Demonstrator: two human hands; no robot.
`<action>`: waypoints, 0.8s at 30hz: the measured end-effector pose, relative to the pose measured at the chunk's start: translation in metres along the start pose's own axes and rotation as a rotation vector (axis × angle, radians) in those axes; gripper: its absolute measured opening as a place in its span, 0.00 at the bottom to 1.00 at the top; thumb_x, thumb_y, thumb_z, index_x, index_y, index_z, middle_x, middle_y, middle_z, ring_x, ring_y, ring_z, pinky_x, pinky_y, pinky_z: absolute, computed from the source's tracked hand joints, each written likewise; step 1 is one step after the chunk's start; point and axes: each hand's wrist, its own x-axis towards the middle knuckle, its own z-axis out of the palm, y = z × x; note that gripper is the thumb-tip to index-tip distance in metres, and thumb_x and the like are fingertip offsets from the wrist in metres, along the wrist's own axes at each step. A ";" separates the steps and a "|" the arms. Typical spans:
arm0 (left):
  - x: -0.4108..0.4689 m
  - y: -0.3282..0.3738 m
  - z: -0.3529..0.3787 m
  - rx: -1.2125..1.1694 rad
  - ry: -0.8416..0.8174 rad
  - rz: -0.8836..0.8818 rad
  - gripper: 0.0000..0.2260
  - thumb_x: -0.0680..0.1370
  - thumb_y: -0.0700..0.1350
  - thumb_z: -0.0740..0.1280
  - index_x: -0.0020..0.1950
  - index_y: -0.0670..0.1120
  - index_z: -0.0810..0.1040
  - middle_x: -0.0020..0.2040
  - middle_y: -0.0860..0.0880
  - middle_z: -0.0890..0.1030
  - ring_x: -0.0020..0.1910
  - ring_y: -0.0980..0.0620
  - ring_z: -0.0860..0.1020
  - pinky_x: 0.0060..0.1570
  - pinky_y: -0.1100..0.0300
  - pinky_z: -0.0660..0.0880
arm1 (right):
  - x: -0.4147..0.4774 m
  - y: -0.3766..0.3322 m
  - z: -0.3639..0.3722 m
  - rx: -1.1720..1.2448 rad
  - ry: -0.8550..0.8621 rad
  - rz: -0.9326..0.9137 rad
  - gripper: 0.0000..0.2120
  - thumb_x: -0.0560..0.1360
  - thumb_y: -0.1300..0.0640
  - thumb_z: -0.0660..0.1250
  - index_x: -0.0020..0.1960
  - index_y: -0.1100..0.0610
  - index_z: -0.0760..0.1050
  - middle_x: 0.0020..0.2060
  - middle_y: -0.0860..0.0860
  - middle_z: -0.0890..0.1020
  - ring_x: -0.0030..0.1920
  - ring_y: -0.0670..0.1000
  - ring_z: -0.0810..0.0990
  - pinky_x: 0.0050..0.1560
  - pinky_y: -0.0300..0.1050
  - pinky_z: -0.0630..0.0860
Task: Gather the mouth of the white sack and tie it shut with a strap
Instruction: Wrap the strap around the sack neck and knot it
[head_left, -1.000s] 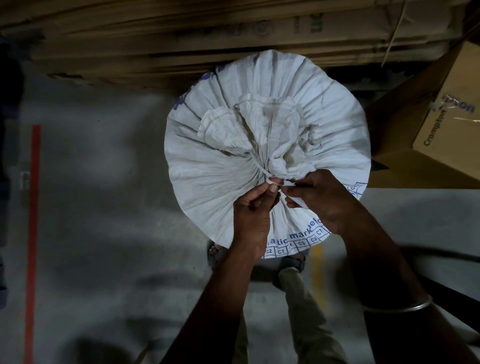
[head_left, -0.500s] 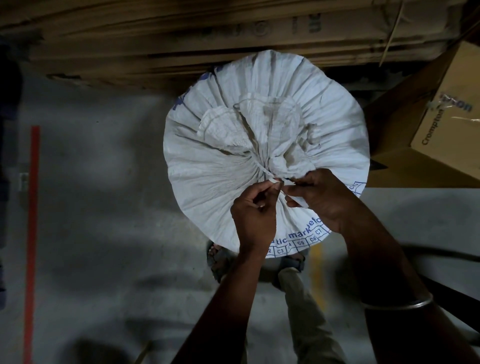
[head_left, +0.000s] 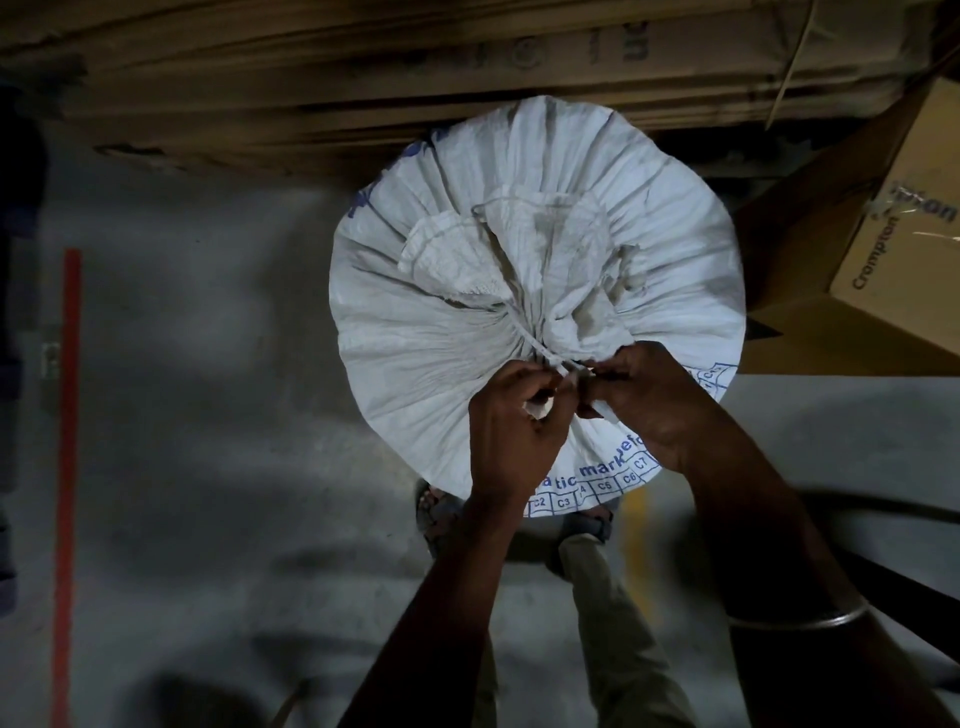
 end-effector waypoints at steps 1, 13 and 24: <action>0.000 -0.001 0.001 -0.023 0.005 -0.032 0.08 0.76 0.44 0.72 0.39 0.42 0.85 0.38 0.49 0.84 0.36 0.55 0.82 0.37 0.67 0.77 | 0.001 0.000 0.000 0.003 0.003 0.002 0.02 0.73 0.71 0.71 0.45 0.71 0.81 0.36 0.62 0.81 0.34 0.52 0.81 0.38 0.41 0.81; 0.013 0.013 0.000 -0.951 -0.064 -0.996 0.17 0.71 0.32 0.76 0.58 0.36 0.79 0.48 0.38 0.86 0.47 0.46 0.85 0.50 0.58 0.83 | 0.001 0.005 -0.008 0.013 -0.062 -0.018 0.11 0.74 0.71 0.70 0.56 0.71 0.79 0.50 0.68 0.84 0.45 0.57 0.83 0.48 0.47 0.83; 0.011 -0.004 0.004 -0.425 -0.149 -0.707 0.08 0.71 0.43 0.78 0.47 0.44 0.83 0.42 0.46 0.86 0.42 0.50 0.83 0.53 0.43 0.81 | 0.003 0.012 -0.004 -0.009 -0.057 -0.051 0.12 0.72 0.73 0.70 0.55 0.68 0.80 0.47 0.71 0.83 0.43 0.59 0.84 0.47 0.53 0.83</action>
